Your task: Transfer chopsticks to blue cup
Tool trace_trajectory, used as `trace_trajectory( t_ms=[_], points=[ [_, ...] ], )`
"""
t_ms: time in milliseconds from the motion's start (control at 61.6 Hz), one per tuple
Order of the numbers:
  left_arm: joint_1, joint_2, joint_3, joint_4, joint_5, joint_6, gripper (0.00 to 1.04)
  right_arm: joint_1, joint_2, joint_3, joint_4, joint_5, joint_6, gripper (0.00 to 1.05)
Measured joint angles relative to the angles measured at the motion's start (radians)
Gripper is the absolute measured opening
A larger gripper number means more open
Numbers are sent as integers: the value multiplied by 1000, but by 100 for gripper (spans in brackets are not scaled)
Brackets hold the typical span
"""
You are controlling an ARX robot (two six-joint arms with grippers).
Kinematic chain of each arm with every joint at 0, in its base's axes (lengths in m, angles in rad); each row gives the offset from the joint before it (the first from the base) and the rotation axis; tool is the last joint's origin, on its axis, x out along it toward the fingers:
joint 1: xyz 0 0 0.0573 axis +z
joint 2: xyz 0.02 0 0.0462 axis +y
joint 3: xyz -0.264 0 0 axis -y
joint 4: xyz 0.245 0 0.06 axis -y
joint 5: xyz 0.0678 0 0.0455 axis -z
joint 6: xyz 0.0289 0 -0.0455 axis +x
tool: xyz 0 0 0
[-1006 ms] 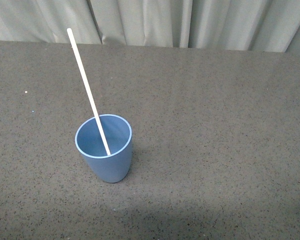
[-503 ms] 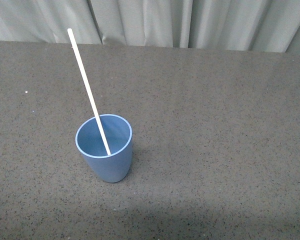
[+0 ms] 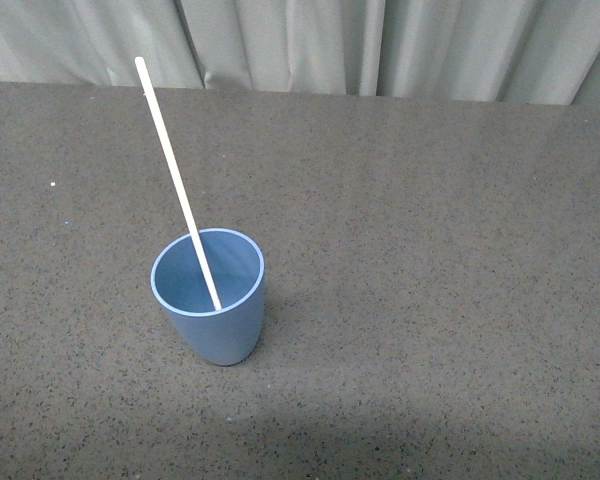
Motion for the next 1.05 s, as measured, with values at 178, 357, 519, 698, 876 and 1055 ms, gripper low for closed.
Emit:
trace_trajectory(
  t_ms=[178, 357, 519, 698, 876, 1055],
  points=[
    [0, 0, 0, 0, 0, 0, 98, 0, -51, 0, -52, 0, 0, 1],
    [0, 0, 0, 0, 0, 0, 98, 0, -215, 1, -219, -1, 0, 1],
    [0, 0, 0, 0, 0, 0, 98, 0, -216, 1, -222, -1, 0, 28],
    [0, 0, 0, 0, 0, 0, 98, 0, -216, 1, -222, -1, 0, 59],
    [0, 0, 0, 0, 0, 0, 98, 0, -216, 1, -222, -1, 0, 96],
    [0, 0, 0, 0, 0, 0, 98, 0, -216, 1, -222, -1, 1, 95]
  ],
)
